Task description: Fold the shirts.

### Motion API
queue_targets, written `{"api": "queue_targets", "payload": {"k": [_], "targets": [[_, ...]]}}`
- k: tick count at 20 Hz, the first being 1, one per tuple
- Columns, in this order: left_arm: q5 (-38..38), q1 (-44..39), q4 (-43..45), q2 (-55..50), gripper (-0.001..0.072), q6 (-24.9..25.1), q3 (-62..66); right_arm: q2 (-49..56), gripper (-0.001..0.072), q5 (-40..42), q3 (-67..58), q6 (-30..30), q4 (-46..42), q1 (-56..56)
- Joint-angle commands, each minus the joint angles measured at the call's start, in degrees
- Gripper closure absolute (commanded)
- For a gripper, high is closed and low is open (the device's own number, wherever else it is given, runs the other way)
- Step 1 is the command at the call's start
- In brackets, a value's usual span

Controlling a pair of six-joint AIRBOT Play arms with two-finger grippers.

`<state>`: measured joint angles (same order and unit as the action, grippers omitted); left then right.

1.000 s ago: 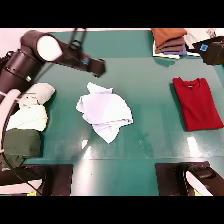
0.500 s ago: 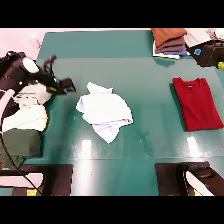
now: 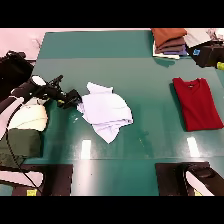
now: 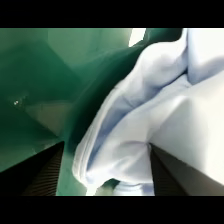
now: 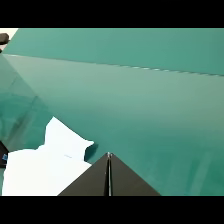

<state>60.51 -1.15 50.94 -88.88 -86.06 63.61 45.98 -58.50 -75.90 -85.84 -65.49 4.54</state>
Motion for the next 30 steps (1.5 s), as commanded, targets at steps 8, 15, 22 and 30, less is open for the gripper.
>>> {"api": "queue_targets", "payload": {"k": [8, 15, 22, 30], "targets": [[0.3, -1.1, 0.1, 1.0, 0.0684, 2.6, 5.4, 1.2, 0.0697, -7.5, 0.0, 0.0, -0.9, 0.0], [2.0, -0.3, 5.4, 4.3, 0.0684, 2.7, 14.6, 12.1, 0.0558, -14.4, 19.3, 0.2, 9.2, 0.1], [2.6, -0.3, 8.0, 4.2, 0.0684, 2.6, 14.6, 28.9, 0.0271, 2.3, 35.7, 12.0, 33.6, 5.5], [2.5, -0.3, 8.1, 4.2, 0.0684, 2.6, 14.6, 41.8, 0.0282, 3.5, 24.4, 13.9, 34.3, 15.3]]}}
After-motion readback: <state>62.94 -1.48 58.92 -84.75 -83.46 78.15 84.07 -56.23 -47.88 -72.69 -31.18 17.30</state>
